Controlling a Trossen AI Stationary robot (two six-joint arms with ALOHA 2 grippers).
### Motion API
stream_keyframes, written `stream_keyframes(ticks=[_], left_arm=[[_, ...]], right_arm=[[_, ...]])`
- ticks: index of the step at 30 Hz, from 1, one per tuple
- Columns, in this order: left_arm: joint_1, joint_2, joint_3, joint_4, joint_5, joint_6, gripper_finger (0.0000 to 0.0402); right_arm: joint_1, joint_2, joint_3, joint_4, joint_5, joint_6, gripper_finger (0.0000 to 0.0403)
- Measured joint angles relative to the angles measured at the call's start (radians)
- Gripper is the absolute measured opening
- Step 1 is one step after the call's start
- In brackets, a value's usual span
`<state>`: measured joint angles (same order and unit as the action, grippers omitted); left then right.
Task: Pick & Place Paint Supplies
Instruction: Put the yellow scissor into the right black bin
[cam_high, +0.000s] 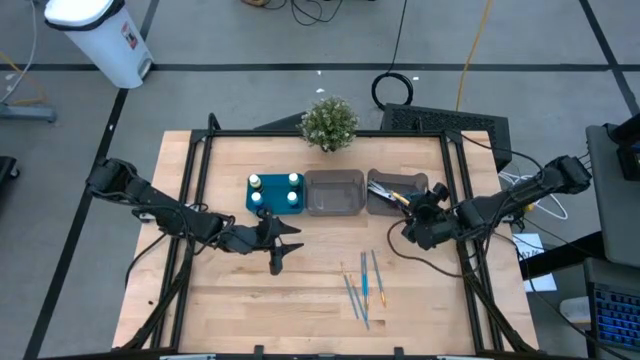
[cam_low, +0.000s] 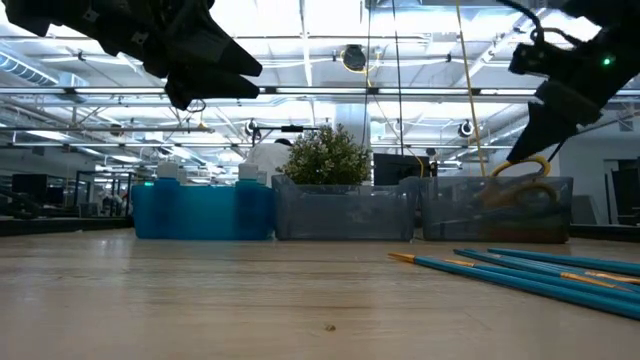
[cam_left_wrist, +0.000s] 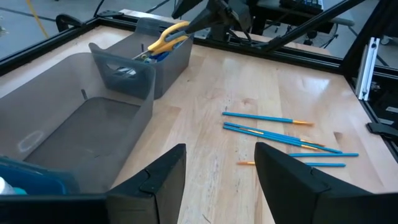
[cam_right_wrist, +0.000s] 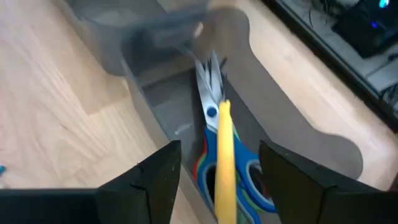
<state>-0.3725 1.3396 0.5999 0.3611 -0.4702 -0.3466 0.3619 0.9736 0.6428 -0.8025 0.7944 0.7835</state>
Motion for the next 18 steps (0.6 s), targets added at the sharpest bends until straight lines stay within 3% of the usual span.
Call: stream_keyframes(ticks=[9, 18], left_arm=[[0.0, 0.0, 0.0, 0.0, 0.001, 0.001, 0.0201], [0.0, 0.0, 0.0, -0.006, 0.001, 0.001, 0.0197]], right_arm=[[-0.068, -0.004, -0.02, -0.009, -0.05, 0.007, 0.015], [-0.112, -0.006, -0.02, -0.021, -0.066, -0.009, 0.0063]])
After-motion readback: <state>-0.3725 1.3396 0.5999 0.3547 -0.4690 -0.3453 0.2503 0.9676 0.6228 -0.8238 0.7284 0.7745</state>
